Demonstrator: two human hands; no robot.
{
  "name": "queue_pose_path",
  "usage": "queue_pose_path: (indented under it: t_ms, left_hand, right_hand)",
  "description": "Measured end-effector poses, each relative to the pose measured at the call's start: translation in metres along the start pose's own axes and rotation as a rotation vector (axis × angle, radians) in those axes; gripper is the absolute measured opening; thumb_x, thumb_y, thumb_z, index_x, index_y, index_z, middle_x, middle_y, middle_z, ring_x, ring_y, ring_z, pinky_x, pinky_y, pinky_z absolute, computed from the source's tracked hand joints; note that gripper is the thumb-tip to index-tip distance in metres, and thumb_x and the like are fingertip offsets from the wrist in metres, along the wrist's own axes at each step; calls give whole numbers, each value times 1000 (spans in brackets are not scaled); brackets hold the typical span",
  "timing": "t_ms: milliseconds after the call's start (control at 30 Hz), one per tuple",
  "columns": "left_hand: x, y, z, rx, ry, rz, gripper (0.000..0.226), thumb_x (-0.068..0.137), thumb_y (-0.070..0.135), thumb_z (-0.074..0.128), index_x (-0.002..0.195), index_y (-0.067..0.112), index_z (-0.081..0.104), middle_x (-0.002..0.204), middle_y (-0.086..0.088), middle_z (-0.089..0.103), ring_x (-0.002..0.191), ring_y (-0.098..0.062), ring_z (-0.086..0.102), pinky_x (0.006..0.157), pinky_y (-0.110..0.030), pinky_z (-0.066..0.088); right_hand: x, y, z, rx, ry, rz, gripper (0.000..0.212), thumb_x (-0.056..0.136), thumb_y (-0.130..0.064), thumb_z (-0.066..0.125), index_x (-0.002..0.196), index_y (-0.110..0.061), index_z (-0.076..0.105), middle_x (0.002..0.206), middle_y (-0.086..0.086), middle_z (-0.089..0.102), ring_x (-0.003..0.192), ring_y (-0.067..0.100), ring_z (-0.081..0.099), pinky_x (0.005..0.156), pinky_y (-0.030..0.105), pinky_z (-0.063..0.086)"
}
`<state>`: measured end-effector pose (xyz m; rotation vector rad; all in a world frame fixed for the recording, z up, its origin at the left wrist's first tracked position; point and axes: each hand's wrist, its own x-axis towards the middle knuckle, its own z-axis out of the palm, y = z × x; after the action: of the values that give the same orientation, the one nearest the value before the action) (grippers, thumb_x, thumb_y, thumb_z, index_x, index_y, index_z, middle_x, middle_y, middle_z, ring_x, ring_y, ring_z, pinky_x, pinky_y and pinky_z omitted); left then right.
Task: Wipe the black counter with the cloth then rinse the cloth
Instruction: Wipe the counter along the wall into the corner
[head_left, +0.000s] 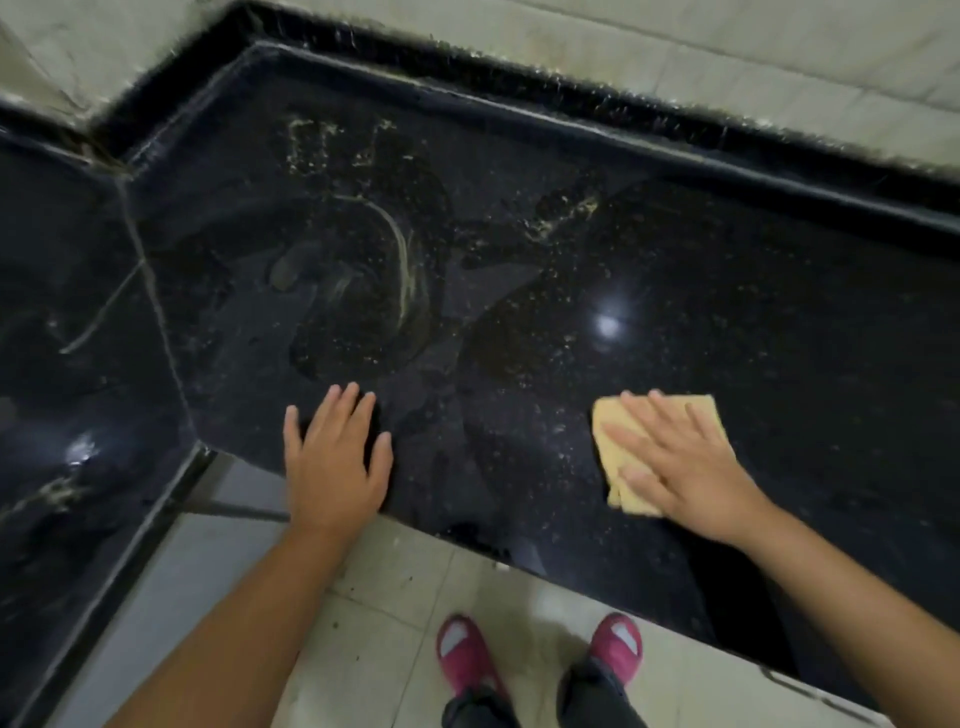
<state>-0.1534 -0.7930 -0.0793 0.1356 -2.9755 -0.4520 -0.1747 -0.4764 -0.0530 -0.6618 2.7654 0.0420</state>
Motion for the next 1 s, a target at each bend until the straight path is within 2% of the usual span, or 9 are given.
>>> queue_pose_path:
  t_ms: [67,167,300,400,467,633,733,867,1000]
  left_hand:
    - [0,-3,4,25,35,24,52,84,30,32,108,-3,65,117,-21,62,112,-36,57,103,-49,20]
    - [-1,-4,4,13,20,8,53,82,31,32,109,-1,65,118,-19,62,112,-34,57,101,-47,31]
    - [0,-4,4,-11,-22,-12,54,80,32,33,110,0,65,119,-17,62,113,-33,57,96,-49,37]
    - [1,-3,3,0,-42,-26,54,79,32,33,109,1,65,120,-16,62,113,-32,57,96,-49,38]
    - [1,-2,1,3,-46,-30,54,78,32,33,109,2,65,119,-16,62,112,-32,57,95,-49,38]
    - [2,1,-5,-3,-69,-34,54,79,31,32,110,1,64,119,-17,62,112,-34,57,96,-51,38]
    - [2,0,-5,-5,-83,-36,53,79,32,33,109,1,65,118,-16,63,112,-33,58,95,-51,39]
    - [3,0,-4,-7,-74,-34,53,78,33,34,108,2,65,116,-15,64,109,-33,59,93,-50,41]
    - [2,-2,-3,-14,-43,-29,51,78,33,35,106,3,66,114,-14,65,106,-31,61,97,-40,32]
  right_hand:
    - [28,-2,-9,167,30,319,69,85,-65,-1,145,-34,16,157,-3,8,145,23,6,113,40,5]
    - [80,-39,-22,305,47,579,50,98,-44,17,146,-33,8,157,-4,-8,144,23,-10,115,46,-4]
    - [111,-113,-19,299,10,390,51,98,-41,18,147,-31,11,157,-1,-6,144,26,-8,115,48,-1]
    - [88,-149,-6,146,123,164,53,89,-43,21,133,-31,47,146,4,41,133,29,39,102,49,37]
    - [54,-149,4,138,84,58,46,92,-44,21,124,-37,53,133,-4,56,125,23,49,101,40,40]
    - [-37,-78,30,23,40,64,48,97,-49,5,133,-36,34,143,-5,34,144,14,-1,112,31,-1]
    - [-40,-48,20,134,-4,289,64,92,-58,-4,141,-34,29,152,-3,25,142,19,11,111,33,3]
    - [24,-63,-4,245,16,591,62,88,-55,-2,146,-36,6,157,-5,-7,144,22,-9,115,42,-3]
    - [84,-112,-17,246,-31,345,70,80,-55,-10,146,-36,4,157,-4,-12,144,25,-13,115,46,-6]
